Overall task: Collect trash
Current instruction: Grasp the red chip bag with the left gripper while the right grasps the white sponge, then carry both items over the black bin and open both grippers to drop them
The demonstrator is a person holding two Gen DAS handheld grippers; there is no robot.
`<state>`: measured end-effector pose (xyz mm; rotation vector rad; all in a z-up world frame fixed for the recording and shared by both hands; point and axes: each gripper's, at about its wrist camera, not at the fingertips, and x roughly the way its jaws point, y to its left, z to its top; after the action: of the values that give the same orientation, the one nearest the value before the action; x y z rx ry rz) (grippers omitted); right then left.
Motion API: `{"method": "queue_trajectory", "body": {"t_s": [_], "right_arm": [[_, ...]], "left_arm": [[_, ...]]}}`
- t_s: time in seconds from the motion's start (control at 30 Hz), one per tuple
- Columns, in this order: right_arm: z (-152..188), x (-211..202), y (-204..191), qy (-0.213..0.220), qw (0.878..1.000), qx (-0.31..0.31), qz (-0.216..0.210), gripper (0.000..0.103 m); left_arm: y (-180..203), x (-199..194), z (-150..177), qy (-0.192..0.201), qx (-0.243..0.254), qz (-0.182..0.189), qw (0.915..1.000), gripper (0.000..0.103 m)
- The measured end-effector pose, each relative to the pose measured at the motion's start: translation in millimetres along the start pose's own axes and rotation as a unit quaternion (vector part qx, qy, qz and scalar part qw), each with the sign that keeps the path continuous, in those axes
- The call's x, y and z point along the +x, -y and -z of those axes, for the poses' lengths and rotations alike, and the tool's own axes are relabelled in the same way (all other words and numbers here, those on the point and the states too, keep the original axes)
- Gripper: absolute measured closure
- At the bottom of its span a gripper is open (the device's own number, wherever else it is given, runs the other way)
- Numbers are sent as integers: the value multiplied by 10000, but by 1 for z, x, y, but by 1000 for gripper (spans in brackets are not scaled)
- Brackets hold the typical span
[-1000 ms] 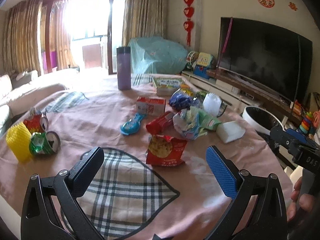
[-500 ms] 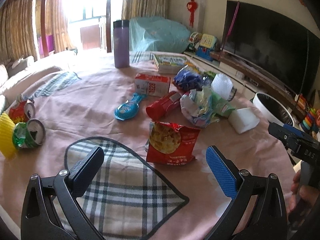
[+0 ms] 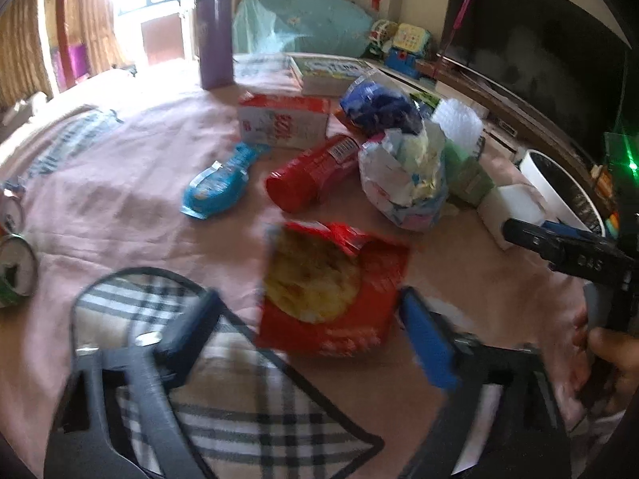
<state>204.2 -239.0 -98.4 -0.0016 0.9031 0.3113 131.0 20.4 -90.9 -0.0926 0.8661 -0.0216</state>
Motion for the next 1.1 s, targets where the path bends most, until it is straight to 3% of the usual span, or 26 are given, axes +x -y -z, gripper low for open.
{"method": "queue_trajectory", "body": {"t_s": [0.03, 0.1, 0.13, 0.23, 0.7, 1.1], "right_arm": [[0, 1, 1, -29, 10000, 20, -38, 2], [0, 1, 3, -17, 9999, 34, -123, 7], [1, 0, 4, 7, 9999, 35, -149, 19], [4, -8, 6, 121, 9997, 66, -200, 23], [15, -90, 66, 885, 9925, 846, -7, 23], [13, -111, 129, 1059, 9860, 1232, 375, 23]], "left_arm": [[0, 3, 1, -60, 0, 70, 10000, 44], [2, 4, 2, -58, 28, 163, 9998, 50], [4, 2, 2, -15, 65, 162, 9998, 55], [10, -3, 0, 30, 146, 267, 9995, 62], [82, -22, -17, 166, 718, 1138, 9908, 63], [163, -20, -47, 278, 1422, 1547, 9773, 63]]}}
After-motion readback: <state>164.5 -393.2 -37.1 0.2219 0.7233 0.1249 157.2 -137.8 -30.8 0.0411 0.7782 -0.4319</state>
